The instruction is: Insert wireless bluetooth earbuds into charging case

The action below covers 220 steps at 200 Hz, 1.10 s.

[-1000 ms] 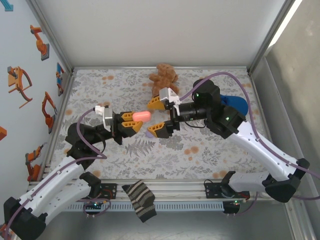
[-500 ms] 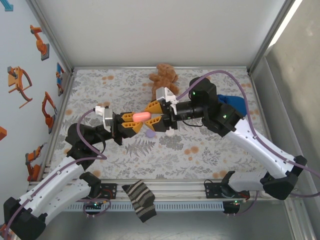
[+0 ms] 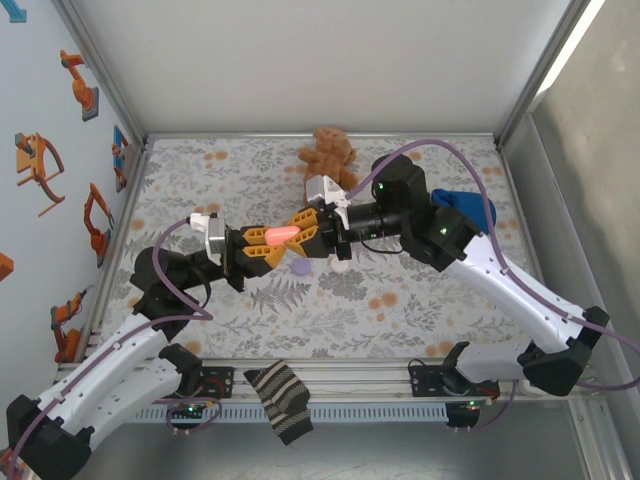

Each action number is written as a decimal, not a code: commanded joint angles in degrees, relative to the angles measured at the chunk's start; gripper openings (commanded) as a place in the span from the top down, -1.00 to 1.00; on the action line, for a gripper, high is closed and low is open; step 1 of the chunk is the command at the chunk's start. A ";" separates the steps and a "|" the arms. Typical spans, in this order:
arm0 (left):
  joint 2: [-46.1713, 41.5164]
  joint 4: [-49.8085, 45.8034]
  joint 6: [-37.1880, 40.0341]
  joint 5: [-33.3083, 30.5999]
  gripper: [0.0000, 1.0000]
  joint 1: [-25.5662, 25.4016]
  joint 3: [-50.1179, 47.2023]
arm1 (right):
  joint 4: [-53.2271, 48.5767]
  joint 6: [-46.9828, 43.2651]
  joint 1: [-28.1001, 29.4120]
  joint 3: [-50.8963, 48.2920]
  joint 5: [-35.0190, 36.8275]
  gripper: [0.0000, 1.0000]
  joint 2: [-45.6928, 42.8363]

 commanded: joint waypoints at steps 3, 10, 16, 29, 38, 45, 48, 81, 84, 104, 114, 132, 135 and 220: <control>-0.99 -0.65 1.35 -0.15 0.52 -0.31 0.04 | 0.55 2.70 0.26 1.54 3.13 0.81 -0.57; -1.24 -1.55 1.70 -0.25 0.39 -0.26 0.21 | 0.59 3.07 0.27 1.47 3.50 0.82 -0.51; -1.53 -2.39 2.04 -0.32 0.30 -0.26 0.35 | 0.59 3.38 0.32 1.35 3.87 0.83 -0.52; -2.25 -4.37 2.78 -0.65 0.08 -0.28 0.48 | 0.64 3.93 0.24 1.28 4.72 0.84 -0.50; -2.93 -6.06 3.39 -0.84 -0.05 -0.32 0.52 | 0.71 4.30 0.10 1.06 5.40 0.84 -0.52; -3.55 -7.21 3.88 -1.13 -0.15 -0.32 0.52 | 0.78 4.71 0.02 1.01 5.86 0.84 -0.38; -3.71 -7.78 4.12 -1.18 -0.17 -0.29 0.53 | 0.75 4.89 -0.05 0.97 6.02 0.84 -0.40; -7.45 -16.30 7.84 -3.37 -0.38 -0.28 1.00 | 2.34 8.28 -1.90 -0.18 6.44 0.85 -0.46; -7.99 -17.47 8.31 -3.71 -0.40 -0.33 1.10 | 2.64 8.65 -2.11 -0.39 6.51 0.85 -0.51; -11.10 -25.25 11.86 -6.92 -0.47 -0.33 1.63 | 4.54 11.02 -3.68 -2.43 6.81 0.86 -0.85; -12.66 -28.66 13.53 -8.72 -0.52 -0.32 1.84 | 5.23 12.14 -4.36 -3.44 6.91 0.87 -0.97; -15.48 -34.09 15.36 -12.12 -0.59 -0.33 1.85 | 6.12 13.76 -5.59 -5.13 7.17 0.88 -1.38; -16.10 -34.91 15.64 -12.65 -0.60 -0.34 1.85 | 6.13 13.94 -5.69 -5.35 7.21 0.89 -1.45; -26.39 -58.00 22.65 -31.85 -0.85 -0.28 6.48 | 6.66 22.39 -12.18 -14.44 7.61 0.94 -2.94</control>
